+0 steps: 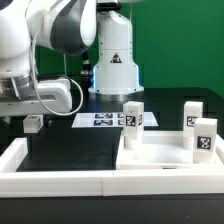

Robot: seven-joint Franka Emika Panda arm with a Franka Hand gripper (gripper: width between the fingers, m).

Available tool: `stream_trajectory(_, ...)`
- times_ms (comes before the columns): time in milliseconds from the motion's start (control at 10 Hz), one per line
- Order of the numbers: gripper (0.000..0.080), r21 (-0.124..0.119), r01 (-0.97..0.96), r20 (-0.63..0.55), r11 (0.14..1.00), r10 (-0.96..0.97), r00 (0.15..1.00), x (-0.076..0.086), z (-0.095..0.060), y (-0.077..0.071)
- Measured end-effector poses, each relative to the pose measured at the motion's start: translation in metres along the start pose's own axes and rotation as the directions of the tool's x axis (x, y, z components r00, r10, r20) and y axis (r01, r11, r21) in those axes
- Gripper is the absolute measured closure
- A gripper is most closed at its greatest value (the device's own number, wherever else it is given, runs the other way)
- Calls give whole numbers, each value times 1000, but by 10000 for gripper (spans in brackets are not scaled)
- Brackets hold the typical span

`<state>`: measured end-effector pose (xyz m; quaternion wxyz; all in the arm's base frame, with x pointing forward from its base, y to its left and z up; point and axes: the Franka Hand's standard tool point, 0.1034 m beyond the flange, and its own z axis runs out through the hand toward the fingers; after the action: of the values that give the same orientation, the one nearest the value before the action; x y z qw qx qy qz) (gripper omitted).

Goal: Assemble square table

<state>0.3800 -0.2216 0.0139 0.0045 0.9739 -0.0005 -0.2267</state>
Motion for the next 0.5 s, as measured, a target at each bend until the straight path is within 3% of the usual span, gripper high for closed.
stream_trajectory(100,150,-8,-24,2,1000,24,1000,1,-1,-3)
stream_trajectory(500,150,4,-17,37,1000,17,999,0,-3,-5)
